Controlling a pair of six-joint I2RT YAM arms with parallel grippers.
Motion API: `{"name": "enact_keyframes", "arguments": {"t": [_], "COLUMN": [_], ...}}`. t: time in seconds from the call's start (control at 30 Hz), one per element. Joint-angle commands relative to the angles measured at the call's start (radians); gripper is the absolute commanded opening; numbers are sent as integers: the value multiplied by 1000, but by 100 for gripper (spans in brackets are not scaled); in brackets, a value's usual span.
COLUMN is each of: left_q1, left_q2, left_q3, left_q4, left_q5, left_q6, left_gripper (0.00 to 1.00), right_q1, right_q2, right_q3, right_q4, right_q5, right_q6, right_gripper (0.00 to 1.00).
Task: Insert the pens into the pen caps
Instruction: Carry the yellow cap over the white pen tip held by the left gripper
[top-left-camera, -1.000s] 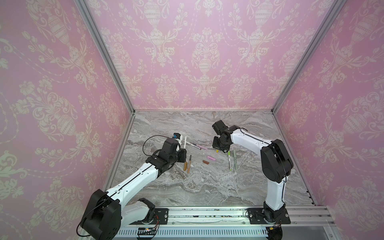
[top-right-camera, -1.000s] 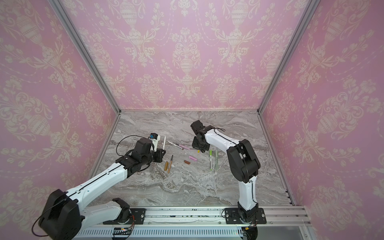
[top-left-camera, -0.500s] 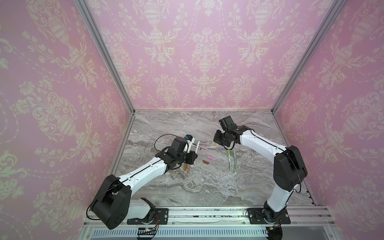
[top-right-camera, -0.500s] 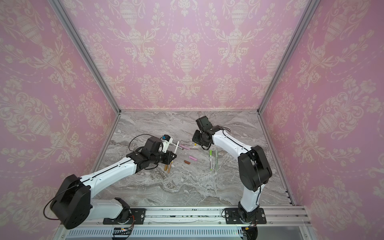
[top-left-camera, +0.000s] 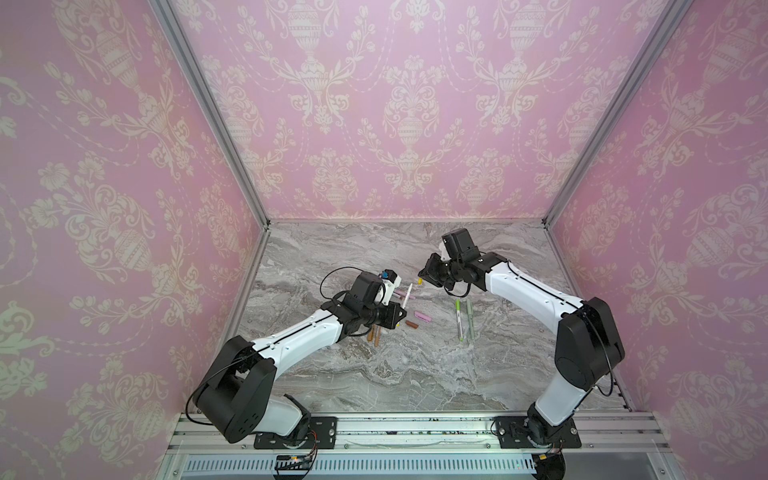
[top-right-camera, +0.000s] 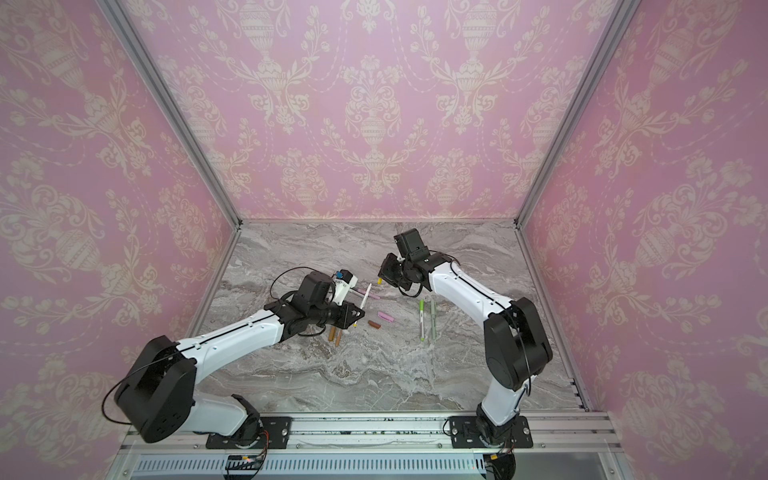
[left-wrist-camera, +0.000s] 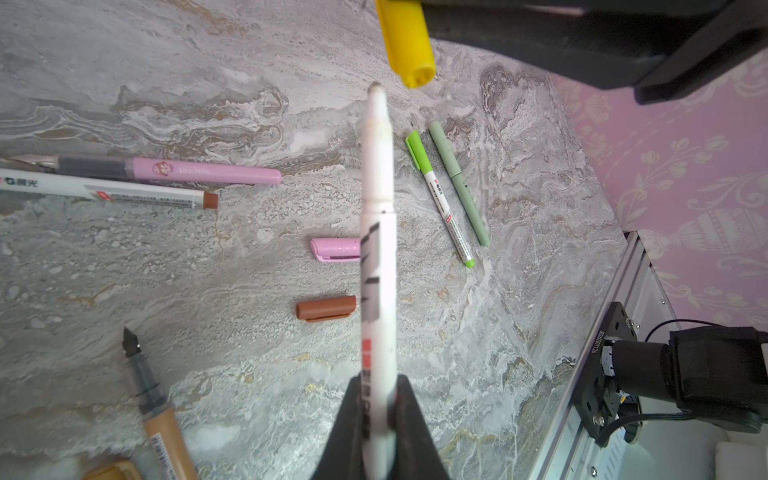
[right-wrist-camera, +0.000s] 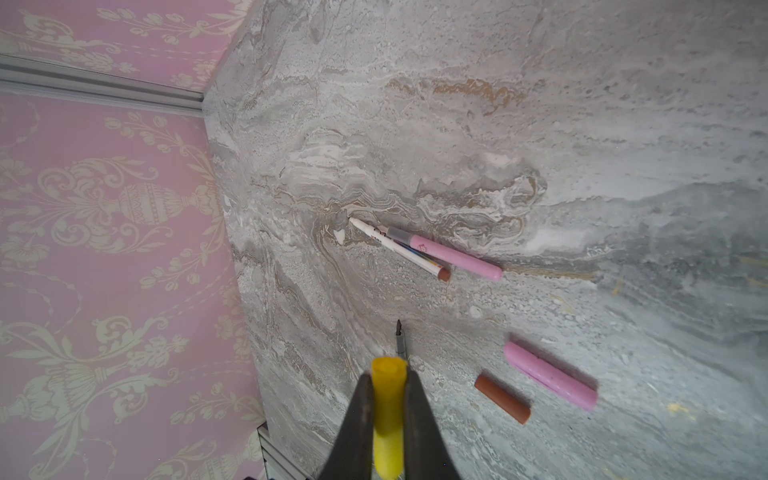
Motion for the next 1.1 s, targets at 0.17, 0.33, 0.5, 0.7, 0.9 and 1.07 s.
{"name": "enact_keyframes", "arguments": {"t": [0.17,0.33,0.5,0.7,0.9,1.07], "left_q1": [-13,-12,-12,-12,-12,-12], "left_q2": [29,30,27,18,23,21], "left_q3": [34,35,33,27,26,23], "left_q4": [17,16,21,21,26,28], "left_q5": [9,1,-5,-15,-19,-28], "left_q6": [0,3,2,3,3,0], "left_gripper": [0,0,0,0,0,0], "right_q1": [8,13,13,17,22,25], "right_q2": [22,29,41,47,40,29], "right_q3": [45,51,51,49,47,54], "right_q4": [30,30,27,12,16,10], "right_q5": [-48,-54,-52,-42,-47,-52], "right_q6": [32,32,27,11,11,9], "right_gripper": [0,0,0,0,0,0]}}
